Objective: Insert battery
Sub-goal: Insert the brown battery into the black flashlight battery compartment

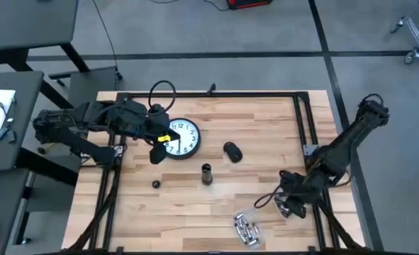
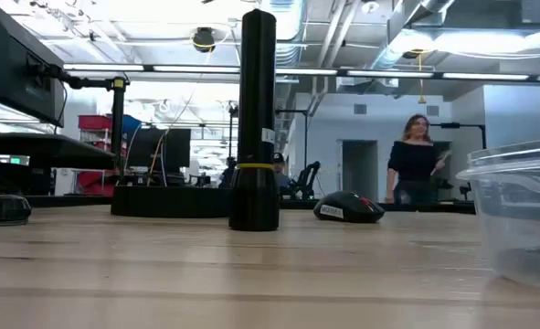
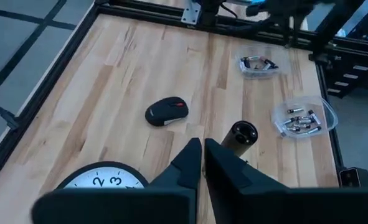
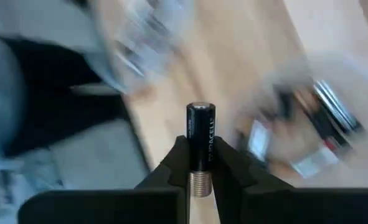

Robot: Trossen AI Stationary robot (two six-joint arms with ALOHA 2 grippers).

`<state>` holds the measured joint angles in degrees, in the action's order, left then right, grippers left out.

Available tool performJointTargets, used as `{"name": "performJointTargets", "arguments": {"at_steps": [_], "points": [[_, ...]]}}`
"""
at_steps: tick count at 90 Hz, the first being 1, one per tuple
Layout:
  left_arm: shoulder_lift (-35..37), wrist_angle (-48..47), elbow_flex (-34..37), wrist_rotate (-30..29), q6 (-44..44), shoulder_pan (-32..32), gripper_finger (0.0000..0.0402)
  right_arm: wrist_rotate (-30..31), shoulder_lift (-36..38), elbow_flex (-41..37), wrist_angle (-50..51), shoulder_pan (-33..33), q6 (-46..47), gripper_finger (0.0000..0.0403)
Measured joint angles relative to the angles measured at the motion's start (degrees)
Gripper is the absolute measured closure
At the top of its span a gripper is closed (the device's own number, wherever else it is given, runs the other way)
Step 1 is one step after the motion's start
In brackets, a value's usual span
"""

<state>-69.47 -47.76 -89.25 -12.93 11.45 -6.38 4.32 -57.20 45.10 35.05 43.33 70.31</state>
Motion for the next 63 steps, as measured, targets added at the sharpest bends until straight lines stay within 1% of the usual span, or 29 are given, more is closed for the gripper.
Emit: {"name": "performJointTargets", "arguments": {"at_steps": [6, 12, 16, 23, 31, 38, 44, 52, 63], "points": [[-0.1, 1.4, 0.0, 0.1, -0.7, 0.0, 0.0402, 5.4, 1.3, 0.1, -7.0, -2.8, -3.0, 0.0381], [-0.8, 3.3, 0.0, 1.0, -1.7, 0.0, 0.0401, 9.7, 1.7, 0.1, -16.3, -6.3, -8.8, 0.0381], [-1.2, 4.5, 0.0, 1.5, -2.8, 0.0, 0.0400, 10.9, 1.6, 0.1, -23.1, -9.0, -13.7, 0.0381], [-2.8, 8.0, 0.0, 2.8, -5.0, 0.0, 0.0388, 10.6, 0.3, 0.3, -33.6, -13.8, -20.7, 0.0381], [-5.3, 11.6, 0.0, 5.9, -7.3, 0.0, 0.0360, 6.3, -1.7, 0.2, -41.2, -18.7, -25.7, 0.0381], [-8.4, 15.8, 0.0, 8.4, -9.2, 0.1, 0.0328, 1.2, -3.5, 0.2, -44.9, -22.4, -26.8, 0.0381], [-11.1, 19.4, -0.2, 10.8, -10.9, 0.1, 0.0299, -3.2, -5.3, 0.5, -45.2, -24.9, -26.8, 0.0381], [-15.3, 21.5, -2.5, 13.7, -14.0, 0.1, 0.0265, -8.4, -8.1, 1.2, -45.0, -27.5, -26.8, 0.0381], [-20.4, 20.8, -6.6, 15.5, -18.6, 0.1, 0.0239, -13.5, -10.7, 2.2, -46.8, -29.9, -26.8, 0.0381]]}}
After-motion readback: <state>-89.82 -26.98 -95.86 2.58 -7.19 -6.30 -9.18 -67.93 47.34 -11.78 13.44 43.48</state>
